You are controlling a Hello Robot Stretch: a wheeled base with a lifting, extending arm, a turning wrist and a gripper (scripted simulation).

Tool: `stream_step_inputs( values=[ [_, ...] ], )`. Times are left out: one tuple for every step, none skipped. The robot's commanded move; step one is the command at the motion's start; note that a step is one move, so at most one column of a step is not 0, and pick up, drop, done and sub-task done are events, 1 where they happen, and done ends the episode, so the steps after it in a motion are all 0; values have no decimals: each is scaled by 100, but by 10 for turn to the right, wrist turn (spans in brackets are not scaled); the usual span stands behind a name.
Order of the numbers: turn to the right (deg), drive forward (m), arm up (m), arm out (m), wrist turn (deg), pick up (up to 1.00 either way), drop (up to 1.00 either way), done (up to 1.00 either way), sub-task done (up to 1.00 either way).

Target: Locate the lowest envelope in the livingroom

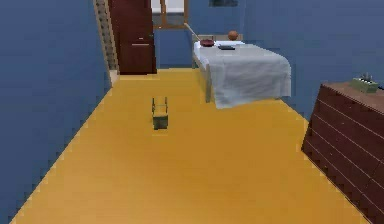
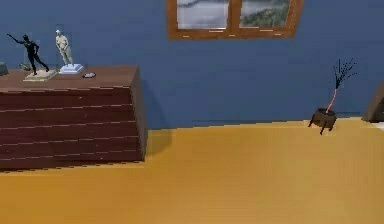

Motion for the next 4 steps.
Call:
stream_step_inputs(
  values=[
    [-60, 0, 0, 0, 0, 0, 0, 0, 0],
    [0, 40, 0, 0, 0, 0, 0, 0, 0],
    [210, 0, 0, 0, 0, 0, 0, 0, 0],
    [0, 15, 0, 0, 0, 0, 0, 0, 0]
  ],
)
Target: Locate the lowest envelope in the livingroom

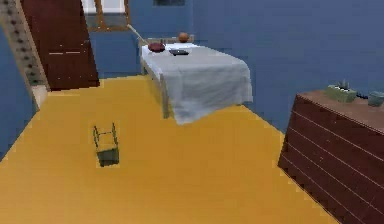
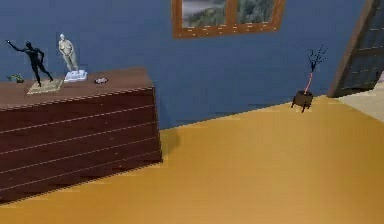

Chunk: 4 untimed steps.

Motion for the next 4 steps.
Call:
stream_step_inputs(
  values=[
    [-450, 0, 0, 0, 0, 0, 0, 0, 0],
    [-30, 0, 0, 0, 0, 0, 0, 0, 0],
    [0, 100, 0, 0, 0, 0, 0, 0, 0],
    [0, 80, 0, 0, 0, 0, 0, 0, 0]
  ],
)
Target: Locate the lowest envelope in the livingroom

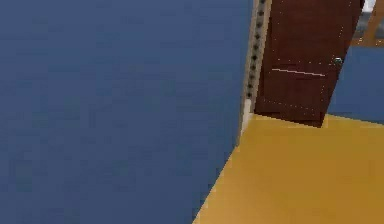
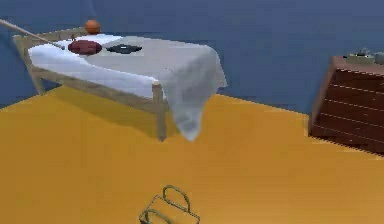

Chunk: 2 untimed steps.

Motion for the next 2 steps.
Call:
stream_step_inputs(
  values=[
    [300, 0, 0, 0, 0, 0, 0, 0, 0],
    [0, 100, 0, 0, 0, 0, 0, 0, 0]
  ],
)
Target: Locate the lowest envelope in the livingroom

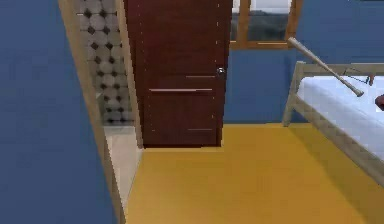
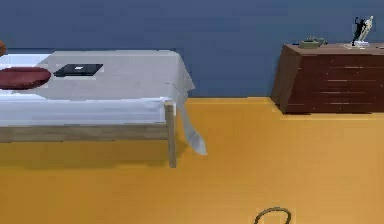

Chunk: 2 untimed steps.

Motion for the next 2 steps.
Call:
stream_step_inputs(
  values=[
    [30, 0, 0, 0, 0, 0, 0, 0, 0],
    [0, 100, 0, 0, 0, 0, 0, 0, 0]
  ],
)
